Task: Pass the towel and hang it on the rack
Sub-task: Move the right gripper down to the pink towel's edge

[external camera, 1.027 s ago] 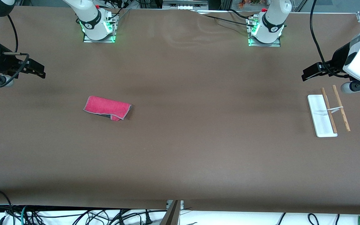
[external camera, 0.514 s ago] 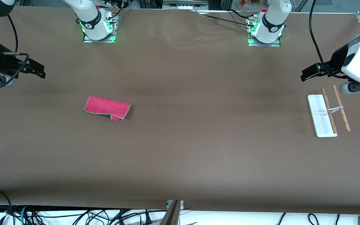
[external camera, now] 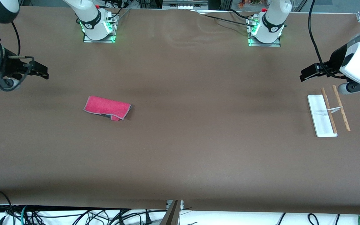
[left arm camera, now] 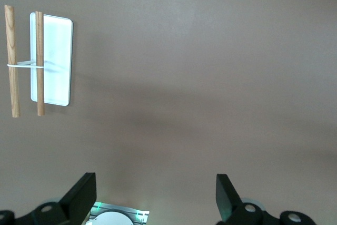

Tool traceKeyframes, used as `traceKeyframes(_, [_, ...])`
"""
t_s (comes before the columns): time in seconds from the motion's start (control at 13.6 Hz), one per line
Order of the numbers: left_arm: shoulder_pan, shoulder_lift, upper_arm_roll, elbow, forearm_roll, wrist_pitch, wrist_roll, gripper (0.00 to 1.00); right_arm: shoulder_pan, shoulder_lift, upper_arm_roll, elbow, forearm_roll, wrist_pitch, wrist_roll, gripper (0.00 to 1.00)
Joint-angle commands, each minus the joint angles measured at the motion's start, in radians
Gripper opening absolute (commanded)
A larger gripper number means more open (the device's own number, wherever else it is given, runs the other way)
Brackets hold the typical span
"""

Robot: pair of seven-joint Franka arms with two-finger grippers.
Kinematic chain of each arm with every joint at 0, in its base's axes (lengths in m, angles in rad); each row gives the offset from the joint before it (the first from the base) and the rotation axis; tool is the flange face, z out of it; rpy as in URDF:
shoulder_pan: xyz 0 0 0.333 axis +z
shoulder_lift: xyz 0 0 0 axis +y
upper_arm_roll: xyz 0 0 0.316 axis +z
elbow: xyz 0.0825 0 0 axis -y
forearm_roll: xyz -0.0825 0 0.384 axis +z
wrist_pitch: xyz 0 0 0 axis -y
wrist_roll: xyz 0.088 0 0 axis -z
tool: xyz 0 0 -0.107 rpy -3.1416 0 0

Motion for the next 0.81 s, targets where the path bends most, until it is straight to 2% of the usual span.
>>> traceKeyframes(0.0, [-0.001, -0.005, 0.001, -0.006, -0.025, 0.008, -0.009, 1.0, 0.006, 0.077, 0.003, 0.016, 0.012, 0.0, -0.069, 1.0])
traceKeyframes(0.15, [-0.001, -0.007, 0.002, -0.004, -0.027, 0.004, -0.009, 1.0, 0.012, 0.138, 0.007, 0.024, 0.023, 0.015, -0.081, 1.0])
traceKeyframes(0.29, [0.0, -0.008, 0.002, -0.004, -0.025, 0.003, -0.011, 1.0, 0.023, 0.212, 0.008, 0.03, 0.052, 0.049, -0.184, 1.0])
traceKeyframes(0.59, [0.0, -0.008, 0.001, -0.004, -0.027, 0.003, -0.011, 1.0, 0.027, 0.331, 0.007, 0.016, 0.044, 0.197, -0.357, 1.0])
traceKeyframes(0.73, [0.0, -0.007, 0.001, -0.004, -0.027, 0.007, -0.011, 1.0, 0.021, 0.358, 0.004, -0.045, 0.043, 0.3, -0.448, 1.0])
